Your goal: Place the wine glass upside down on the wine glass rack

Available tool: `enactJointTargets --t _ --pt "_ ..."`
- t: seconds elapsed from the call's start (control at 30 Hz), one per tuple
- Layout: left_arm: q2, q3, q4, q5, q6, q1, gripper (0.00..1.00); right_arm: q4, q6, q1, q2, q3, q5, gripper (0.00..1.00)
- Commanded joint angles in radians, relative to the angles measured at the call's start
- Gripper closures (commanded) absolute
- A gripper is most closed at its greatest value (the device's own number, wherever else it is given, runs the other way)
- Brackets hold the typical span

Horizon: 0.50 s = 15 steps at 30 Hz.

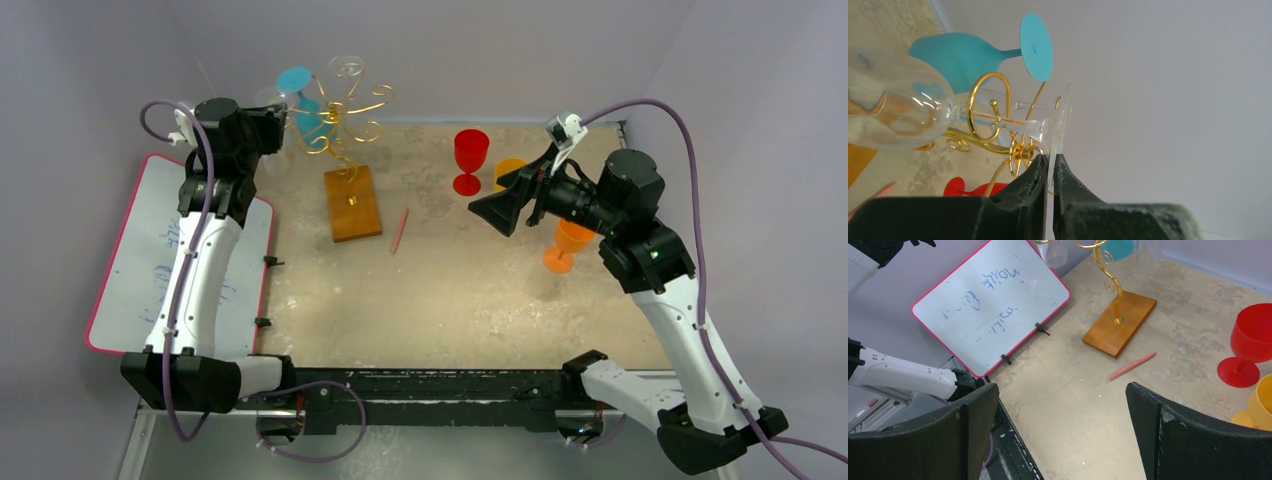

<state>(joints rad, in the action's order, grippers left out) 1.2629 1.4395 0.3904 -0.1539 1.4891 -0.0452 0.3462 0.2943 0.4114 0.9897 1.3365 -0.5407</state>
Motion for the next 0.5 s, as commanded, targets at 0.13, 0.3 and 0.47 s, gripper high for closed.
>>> enactJointTargets --t 0.13,0.3,0.47 --pt "-0.030 -0.039 -0.050 0.048 -0.026 0.004 1.00 -0.030 0.005 0.001 -0.018 0.014 -0.004 0.00" --pt "-0.026 -0.045 -0.033 0.068 -0.041 0.004 0.98 -0.034 0.002 0.001 -0.019 0.008 0.001 0.00" --pt "-0.026 -0.051 -0.015 0.076 -0.054 0.004 0.95 -0.037 0.002 0.001 -0.017 0.009 -0.002 0.00"
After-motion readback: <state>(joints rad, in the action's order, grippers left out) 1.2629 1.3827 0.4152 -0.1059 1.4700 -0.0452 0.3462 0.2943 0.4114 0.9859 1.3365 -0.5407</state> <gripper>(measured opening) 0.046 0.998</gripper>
